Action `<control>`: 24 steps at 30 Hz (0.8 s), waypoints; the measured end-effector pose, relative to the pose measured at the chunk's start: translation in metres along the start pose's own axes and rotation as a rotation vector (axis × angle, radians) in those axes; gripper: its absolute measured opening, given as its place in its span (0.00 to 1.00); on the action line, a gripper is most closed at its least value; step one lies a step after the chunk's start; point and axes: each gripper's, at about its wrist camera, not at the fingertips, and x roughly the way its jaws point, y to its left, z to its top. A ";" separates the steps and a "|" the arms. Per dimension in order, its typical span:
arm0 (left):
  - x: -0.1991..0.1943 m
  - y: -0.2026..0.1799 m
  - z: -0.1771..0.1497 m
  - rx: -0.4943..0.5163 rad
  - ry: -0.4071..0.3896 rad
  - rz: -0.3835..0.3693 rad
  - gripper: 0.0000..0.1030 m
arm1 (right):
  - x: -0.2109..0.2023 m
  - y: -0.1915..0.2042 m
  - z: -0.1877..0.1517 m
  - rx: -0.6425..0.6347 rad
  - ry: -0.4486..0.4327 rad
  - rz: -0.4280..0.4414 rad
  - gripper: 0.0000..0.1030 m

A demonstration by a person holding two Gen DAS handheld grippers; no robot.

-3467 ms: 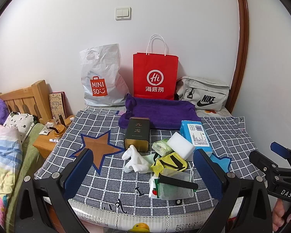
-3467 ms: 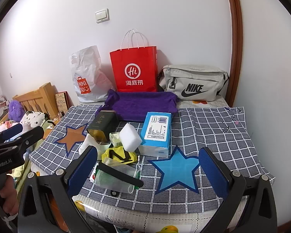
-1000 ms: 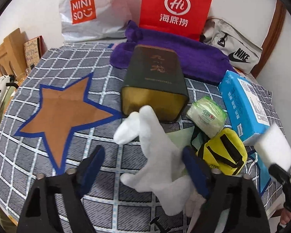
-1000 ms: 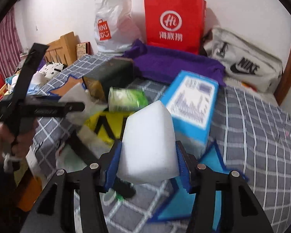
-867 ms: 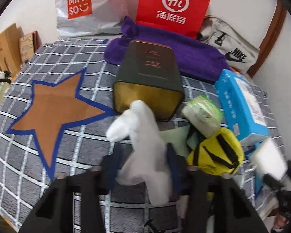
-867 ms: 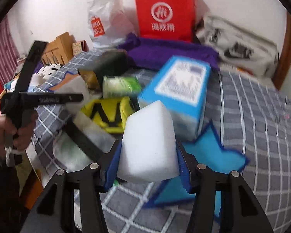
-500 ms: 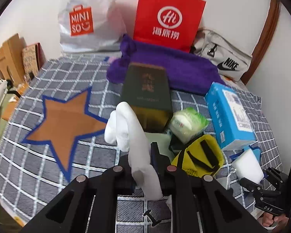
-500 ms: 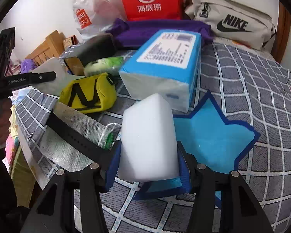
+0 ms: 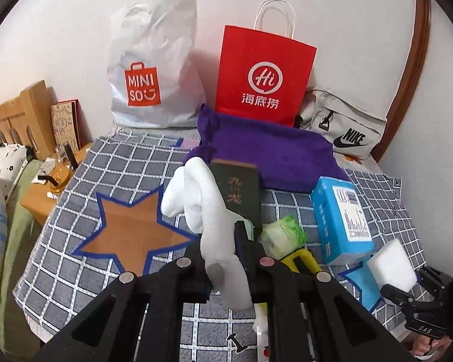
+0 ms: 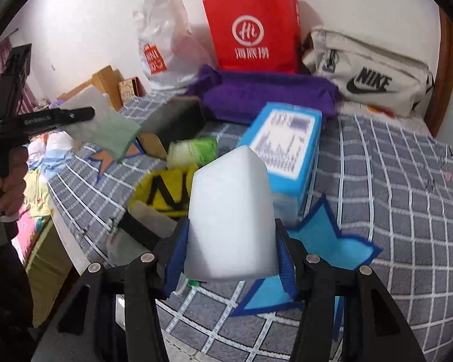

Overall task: Organize soft objects
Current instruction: 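Carry the sponge with the right tool while the left tool carries the glove toward the purple towel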

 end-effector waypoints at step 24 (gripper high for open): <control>0.062 -0.014 0.086 0.031 0.017 0.020 0.12 | 0.077 -0.069 0.152 0.106 -0.051 -0.130 0.51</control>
